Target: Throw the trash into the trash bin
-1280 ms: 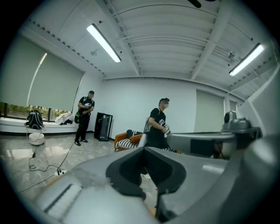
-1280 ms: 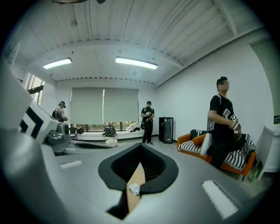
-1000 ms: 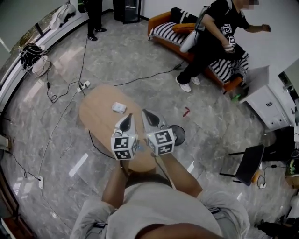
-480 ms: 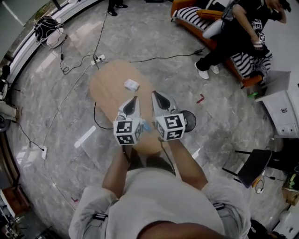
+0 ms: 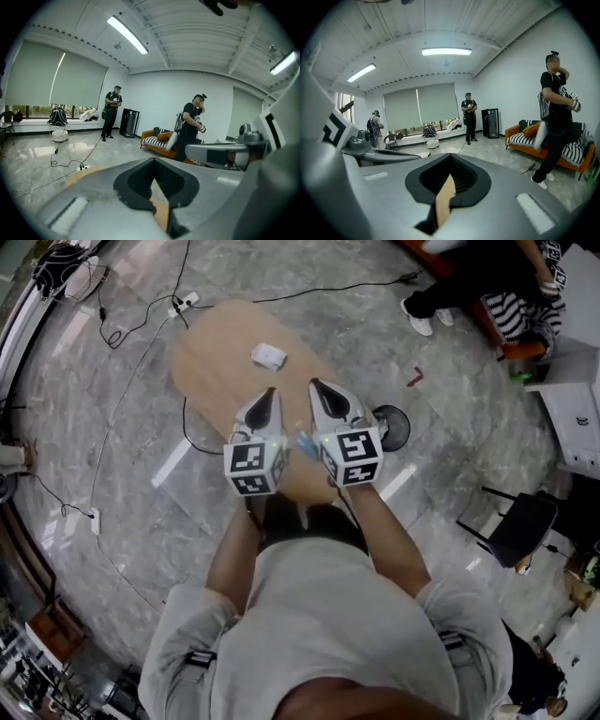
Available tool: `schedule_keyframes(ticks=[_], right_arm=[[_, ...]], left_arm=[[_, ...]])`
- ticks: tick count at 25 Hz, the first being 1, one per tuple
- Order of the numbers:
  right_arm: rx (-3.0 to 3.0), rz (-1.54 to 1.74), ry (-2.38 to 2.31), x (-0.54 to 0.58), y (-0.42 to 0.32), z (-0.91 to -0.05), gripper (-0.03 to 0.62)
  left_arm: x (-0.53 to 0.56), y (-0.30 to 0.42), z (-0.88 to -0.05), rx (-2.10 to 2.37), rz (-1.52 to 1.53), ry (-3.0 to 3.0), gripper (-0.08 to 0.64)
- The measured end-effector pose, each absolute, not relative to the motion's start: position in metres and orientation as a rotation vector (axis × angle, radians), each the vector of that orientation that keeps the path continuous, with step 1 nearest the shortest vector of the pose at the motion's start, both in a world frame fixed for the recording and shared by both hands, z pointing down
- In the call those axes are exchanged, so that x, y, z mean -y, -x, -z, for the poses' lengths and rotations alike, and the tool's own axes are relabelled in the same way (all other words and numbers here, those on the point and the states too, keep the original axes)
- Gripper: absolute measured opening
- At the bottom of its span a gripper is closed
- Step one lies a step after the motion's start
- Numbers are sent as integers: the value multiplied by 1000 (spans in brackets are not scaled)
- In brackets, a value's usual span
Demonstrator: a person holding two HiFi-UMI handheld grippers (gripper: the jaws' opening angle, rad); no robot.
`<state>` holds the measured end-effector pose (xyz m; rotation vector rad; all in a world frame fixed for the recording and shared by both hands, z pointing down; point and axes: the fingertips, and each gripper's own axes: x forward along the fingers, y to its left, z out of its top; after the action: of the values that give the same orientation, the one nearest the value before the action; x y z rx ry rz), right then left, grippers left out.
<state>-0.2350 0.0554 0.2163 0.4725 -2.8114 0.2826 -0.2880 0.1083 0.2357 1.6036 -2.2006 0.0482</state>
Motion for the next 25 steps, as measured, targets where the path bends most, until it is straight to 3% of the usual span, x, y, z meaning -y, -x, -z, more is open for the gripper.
schedule_keyframes(ticks=[25], right_arm=[[2482,-341,-370,-22,413,-425,8]], left_arm=[[-81,472,-431,1983,-157,-1485,18]])
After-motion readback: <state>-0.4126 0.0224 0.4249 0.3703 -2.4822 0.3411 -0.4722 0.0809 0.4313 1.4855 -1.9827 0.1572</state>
